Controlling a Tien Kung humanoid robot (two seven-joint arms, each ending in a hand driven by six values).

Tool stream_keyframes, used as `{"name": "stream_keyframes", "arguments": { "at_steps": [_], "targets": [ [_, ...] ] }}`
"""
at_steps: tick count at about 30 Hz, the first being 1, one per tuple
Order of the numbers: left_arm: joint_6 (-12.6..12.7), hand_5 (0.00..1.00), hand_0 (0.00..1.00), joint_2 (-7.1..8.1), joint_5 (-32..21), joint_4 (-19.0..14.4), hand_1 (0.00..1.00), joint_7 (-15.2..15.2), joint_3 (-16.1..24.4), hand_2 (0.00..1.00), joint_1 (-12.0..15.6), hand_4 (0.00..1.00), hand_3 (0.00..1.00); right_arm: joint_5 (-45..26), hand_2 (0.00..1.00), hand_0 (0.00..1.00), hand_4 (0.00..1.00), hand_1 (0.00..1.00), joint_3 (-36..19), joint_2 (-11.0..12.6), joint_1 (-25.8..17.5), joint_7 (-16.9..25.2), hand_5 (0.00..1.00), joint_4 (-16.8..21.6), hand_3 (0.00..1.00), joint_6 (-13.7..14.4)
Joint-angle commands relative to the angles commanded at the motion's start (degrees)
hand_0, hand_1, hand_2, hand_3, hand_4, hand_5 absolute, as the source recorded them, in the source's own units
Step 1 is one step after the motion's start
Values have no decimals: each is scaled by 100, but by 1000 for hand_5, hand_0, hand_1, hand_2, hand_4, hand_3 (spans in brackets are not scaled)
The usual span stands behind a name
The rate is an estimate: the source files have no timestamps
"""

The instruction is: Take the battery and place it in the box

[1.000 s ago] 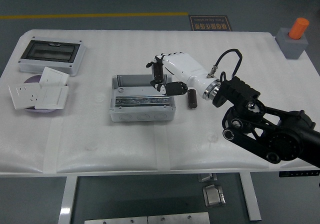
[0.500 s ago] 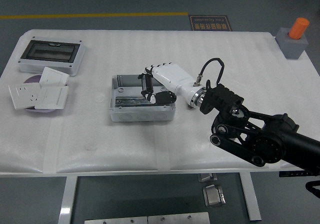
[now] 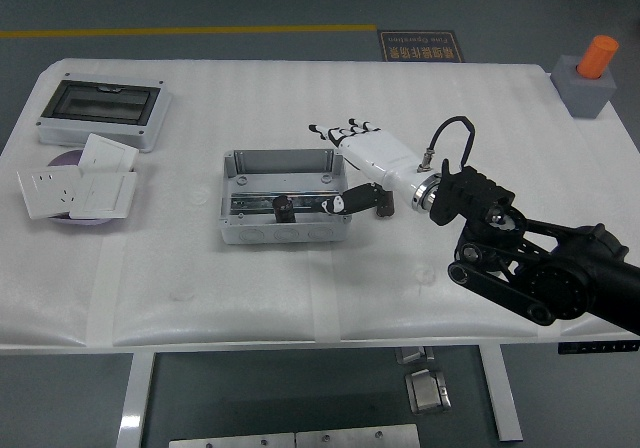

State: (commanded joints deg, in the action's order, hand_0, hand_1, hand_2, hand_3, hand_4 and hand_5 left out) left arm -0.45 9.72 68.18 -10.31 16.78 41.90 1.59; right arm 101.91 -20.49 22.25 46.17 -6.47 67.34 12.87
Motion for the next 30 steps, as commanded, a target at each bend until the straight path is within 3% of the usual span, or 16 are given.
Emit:
{"name": "stream_keyframes", "arguments": {
  "at_steps": [4,8,16,17,30],
  "targets": [
    [7,433,629,5,9,0,653,-8,16,549,2,612,620,-180,921,998,998,928,299,320,124,66,573,-281,998,-4],
    [10,442,629,13,-5,0,654,-19,6,549,-5,610,618,-382,911,998,998,915,666,398,245,146,576,-591,998,9],
    [12,453,630,10,-103,0,653,-47,-80,549,-24,601,619,-579,882,998,993,888,1078,289,360,221,573,-927,998,26],
    [13,453,629,11,-112,0,654,-50,-83,545,-26,590,620,-601,851,998,979,857,1114,270,375,229,573,-968,955,28],
    [12,463,630,19,-143,0,653,-79,-86,545,-49,581,616,-931,828,988,961,830,1411,39,499,291,562,-1417,914,111]
  ]
}}
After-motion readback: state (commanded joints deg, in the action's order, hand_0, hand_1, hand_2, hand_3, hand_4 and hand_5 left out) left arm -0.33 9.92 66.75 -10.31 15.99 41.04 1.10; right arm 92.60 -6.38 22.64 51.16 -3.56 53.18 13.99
